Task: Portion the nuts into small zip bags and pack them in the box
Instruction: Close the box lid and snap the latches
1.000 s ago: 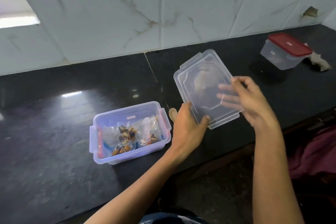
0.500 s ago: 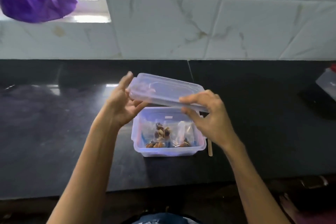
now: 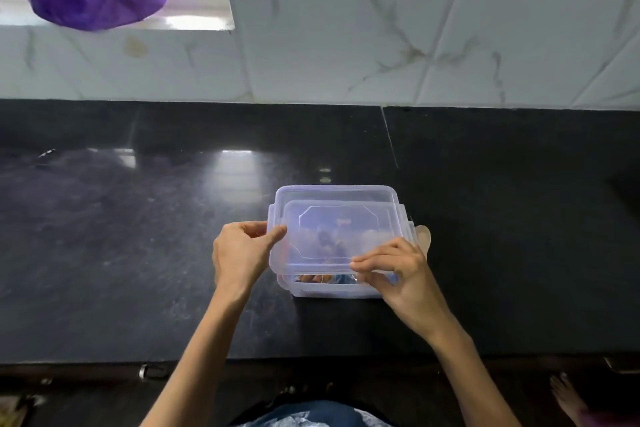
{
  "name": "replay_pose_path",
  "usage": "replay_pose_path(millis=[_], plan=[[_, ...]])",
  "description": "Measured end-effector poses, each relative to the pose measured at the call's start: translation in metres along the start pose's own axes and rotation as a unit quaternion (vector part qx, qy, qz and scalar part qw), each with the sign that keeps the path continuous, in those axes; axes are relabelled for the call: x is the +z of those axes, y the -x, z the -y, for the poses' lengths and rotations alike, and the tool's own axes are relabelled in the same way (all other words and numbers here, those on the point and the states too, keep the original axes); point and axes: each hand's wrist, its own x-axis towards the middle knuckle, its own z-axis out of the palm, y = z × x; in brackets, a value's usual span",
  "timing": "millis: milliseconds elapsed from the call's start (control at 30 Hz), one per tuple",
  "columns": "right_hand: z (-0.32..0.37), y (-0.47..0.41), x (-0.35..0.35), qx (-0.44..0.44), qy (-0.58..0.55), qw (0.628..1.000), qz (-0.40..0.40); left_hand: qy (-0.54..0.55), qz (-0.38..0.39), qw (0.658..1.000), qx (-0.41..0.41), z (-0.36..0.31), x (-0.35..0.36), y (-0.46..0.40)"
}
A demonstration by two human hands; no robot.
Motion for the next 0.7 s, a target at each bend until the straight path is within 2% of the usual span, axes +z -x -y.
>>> replay_pose_path(millis=[133, 233, 300, 400, 700], plan=[[0.010, 0.001, -0.018, 0.050, -0.024, 0.998, 0.041, -0.014, -0.007, 1.000, 0.006, 0.002, 0.001, 0.005], [0.013, -0.003, -0.027, 0.128, -0.023, 0.990, -0.050, -0.039, -0.011, 0.999, 0.012, 0.001, -0.001, 0.009], [0.010, -0.008, -0.026, 0.209, 0.004, 0.970, -0.124, -0.049, -0.007, 0.999, 0.014, 0.000, -0.002, 0.011], [0.005, -0.010, -0.027, 0.294, 0.014, 0.943, -0.157, -0.063, 0.000, 0.998, 0.016, -0.003, -0.001, 0.016], [0.011, -0.010, -0.029, 0.353, 0.005, 0.923, -0.154, -0.073, -0.007, 0.997, 0.017, -0.003, 0.002, 0.024]])
